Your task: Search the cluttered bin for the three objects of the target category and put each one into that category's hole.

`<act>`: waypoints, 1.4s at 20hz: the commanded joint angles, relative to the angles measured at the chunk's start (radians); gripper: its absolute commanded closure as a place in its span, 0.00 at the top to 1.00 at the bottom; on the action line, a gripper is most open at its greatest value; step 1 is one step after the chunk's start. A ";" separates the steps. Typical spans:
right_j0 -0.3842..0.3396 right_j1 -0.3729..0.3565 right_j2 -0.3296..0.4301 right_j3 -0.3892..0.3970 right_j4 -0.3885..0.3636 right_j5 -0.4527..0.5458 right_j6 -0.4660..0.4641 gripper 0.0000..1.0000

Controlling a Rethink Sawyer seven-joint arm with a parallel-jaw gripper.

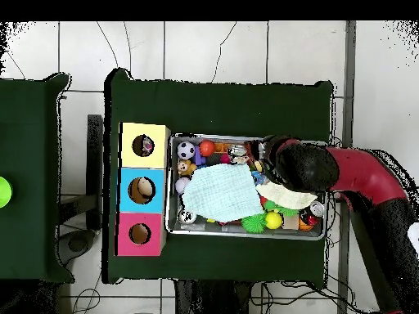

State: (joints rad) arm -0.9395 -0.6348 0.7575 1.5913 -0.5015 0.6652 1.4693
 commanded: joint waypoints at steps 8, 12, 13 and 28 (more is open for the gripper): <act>-0.007 0.200 0.101 -0.302 -0.058 0.290 -0.625 1.00; -0.006 0.225 0.083 -0.345 -0.064 0.331 -0.670 1.00; -0.006 0.227 0.077 -0.349 -0.065 0.339 -0.674 1.00; -0.062 0.295 0.076 -0.350 -0.049 0.369 -0.776 1.00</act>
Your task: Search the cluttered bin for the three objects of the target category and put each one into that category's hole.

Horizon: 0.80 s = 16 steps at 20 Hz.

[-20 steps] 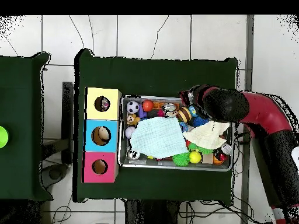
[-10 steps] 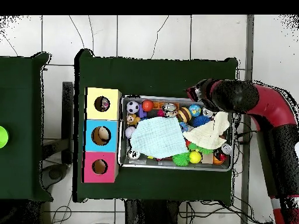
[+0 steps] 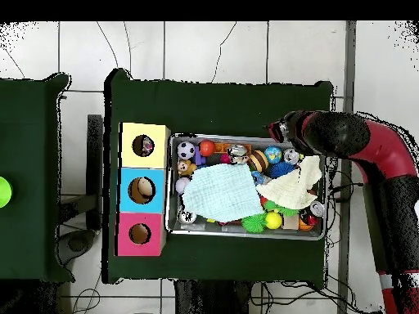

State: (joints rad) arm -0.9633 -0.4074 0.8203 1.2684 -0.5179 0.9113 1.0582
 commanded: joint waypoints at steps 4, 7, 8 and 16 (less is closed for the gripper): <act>-0.067 0.060 0.014 0.015 -0.033 0.081 -0.344 1.00; -0.076 0.007 -0.004 0.037 -0.064 0.016 -0.288 1.00; -0.079 -0.012 -0.011 0.042 -0.077 -0.006 -0.272 1.00; -0.103 -0.136 -0.062 0.175 -0.142 -0.173 -0.070 1.00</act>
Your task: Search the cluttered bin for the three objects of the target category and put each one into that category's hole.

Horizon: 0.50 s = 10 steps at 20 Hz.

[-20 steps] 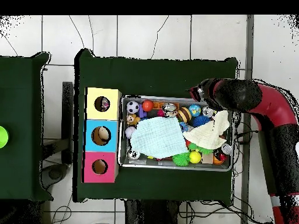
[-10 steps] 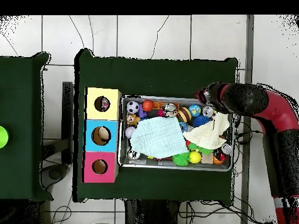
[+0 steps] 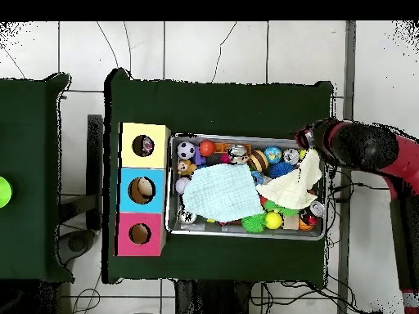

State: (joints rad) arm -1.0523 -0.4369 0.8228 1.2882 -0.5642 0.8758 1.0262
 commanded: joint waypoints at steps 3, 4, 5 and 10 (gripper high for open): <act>-0.007 -0.131 -0.092 0.172 -0.108 -0.150 0.005 1.00; -0.007 -0.128 -0.097 0.173 -0.108 -0.152 0.008 1.00; -0.007 -0.129 -0.099 0.181 -0.108 -0.164 0.011 1.00; -0.012 -0.094 -0.093 0.202 -0.081 -0.167 -0.021 1.00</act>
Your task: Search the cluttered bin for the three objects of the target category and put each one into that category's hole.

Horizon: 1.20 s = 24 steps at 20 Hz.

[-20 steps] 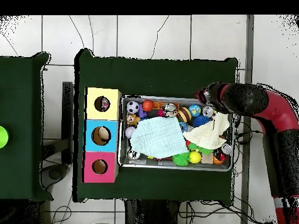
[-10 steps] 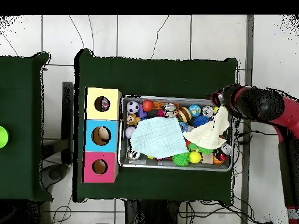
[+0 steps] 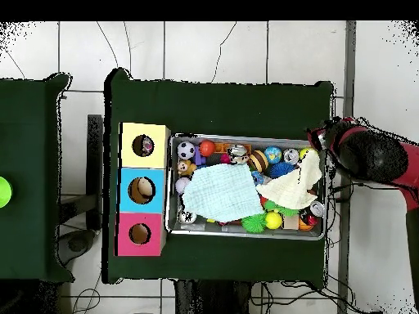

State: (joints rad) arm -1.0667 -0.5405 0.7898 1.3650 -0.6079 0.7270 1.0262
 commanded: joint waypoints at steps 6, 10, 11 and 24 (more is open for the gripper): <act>0.012 0.019 -0.067 0.134 -0.024 -0.010 -0.016 1.00; 0.010 0.040 -0.067 0.140 -0.022 -0.012 -0.021 1.00; 0.009 0.044 -0.068 0.144 -0.023 -0.018 -0.018 1.00; 0.032 0.121 -0.095 0.143 -0.055 -0.063 -0.011 1.00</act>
State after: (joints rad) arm -1.0630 -0.5013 0.7554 1.4611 -0.6114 0.6977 1.0262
